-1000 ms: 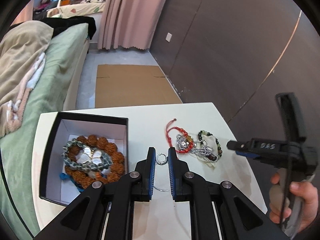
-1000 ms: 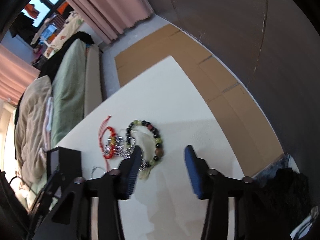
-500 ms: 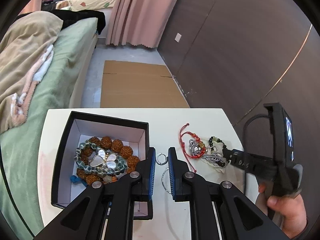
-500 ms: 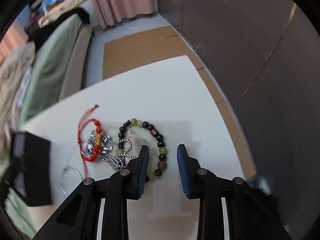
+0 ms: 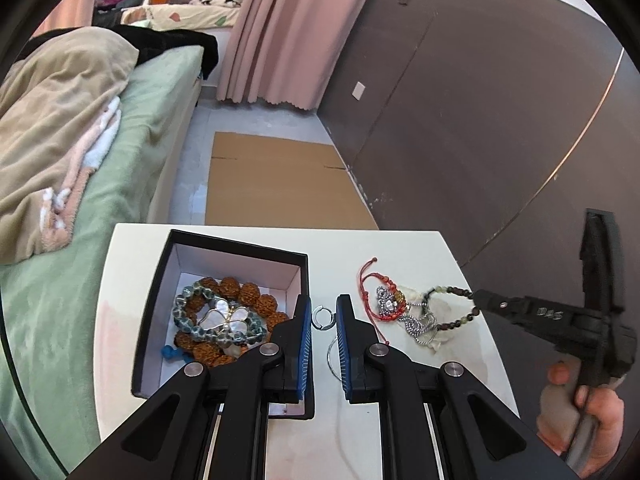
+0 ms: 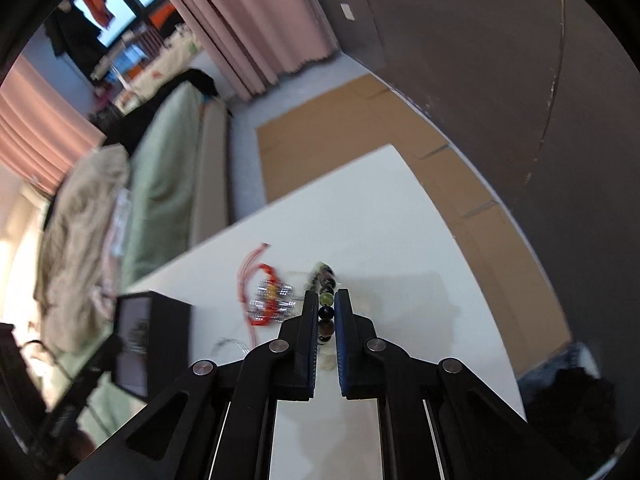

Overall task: Organize jewelry
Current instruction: 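Carry the ring over the black box and open the left gripper while the right carries the bracelet, then open the right gripper over the black box to drop the bead bracelet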

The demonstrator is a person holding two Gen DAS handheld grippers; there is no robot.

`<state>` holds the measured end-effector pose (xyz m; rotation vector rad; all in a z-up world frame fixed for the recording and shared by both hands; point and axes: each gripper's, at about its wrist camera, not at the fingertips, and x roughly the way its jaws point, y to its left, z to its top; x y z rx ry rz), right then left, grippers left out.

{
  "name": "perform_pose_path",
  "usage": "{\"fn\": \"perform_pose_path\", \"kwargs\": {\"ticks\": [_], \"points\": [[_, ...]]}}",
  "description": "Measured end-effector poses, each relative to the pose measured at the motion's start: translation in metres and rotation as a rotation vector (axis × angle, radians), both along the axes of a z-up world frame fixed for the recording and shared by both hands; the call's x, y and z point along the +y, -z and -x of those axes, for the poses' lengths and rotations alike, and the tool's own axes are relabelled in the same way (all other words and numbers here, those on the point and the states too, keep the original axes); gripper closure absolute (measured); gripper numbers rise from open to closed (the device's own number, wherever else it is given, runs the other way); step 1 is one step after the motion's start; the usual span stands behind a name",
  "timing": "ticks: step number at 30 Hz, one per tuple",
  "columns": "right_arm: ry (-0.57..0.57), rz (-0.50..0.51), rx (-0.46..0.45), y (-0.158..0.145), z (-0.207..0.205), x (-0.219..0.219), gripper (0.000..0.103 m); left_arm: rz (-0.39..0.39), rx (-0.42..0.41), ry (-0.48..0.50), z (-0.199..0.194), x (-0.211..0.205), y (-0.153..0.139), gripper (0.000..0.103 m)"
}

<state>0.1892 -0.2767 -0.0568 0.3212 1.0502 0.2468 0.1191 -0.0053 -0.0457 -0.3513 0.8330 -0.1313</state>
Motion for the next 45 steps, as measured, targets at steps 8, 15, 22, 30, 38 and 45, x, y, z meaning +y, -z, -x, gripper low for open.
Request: {"fn": "perform_pose_path", "kwargs": {"ticks": [8, 15, 22, 30, 38, 45], "points": [[-0.042, -0.148, -0.054, -0.019, 0.013, 0.005, 0.093, -0.008, -0.016, -0.028, 0.010, 0.006, -0.007, 0.090], [-0.089, -0.204, -0.080, -0.026, 0.024, 0.023, 0.093, 0.025, -0.002, -0.098, 0.013, 0.028, -0.006, 0.090], [-0.120, -0.206, -0.083, -0.027, 0.023, 0.041, 0.093, 0.136, 0.052, -0.185, 0.004, 0.057, 0.005, 0.089], [-0.223, -0.232, -0.121, -0.031, 0.023, 0.075, 0.093, 0.177, -0.070, -0.232, 0.012, 0.068, -0.014, 0.015], [-0.349, -0.277, -0.177, -0.039, 0.029, 0.119, 0.093, 0.239, -0.055, -0.278, 0.008, 0.092, -0.013, 0.015], [-0.387, -0.314, -0.162, -0.031, 0.027, 0.145, 0.093, 0.251, -0.056, -0.307, 0.005, 0.106, -0.011, 0.015]]}}
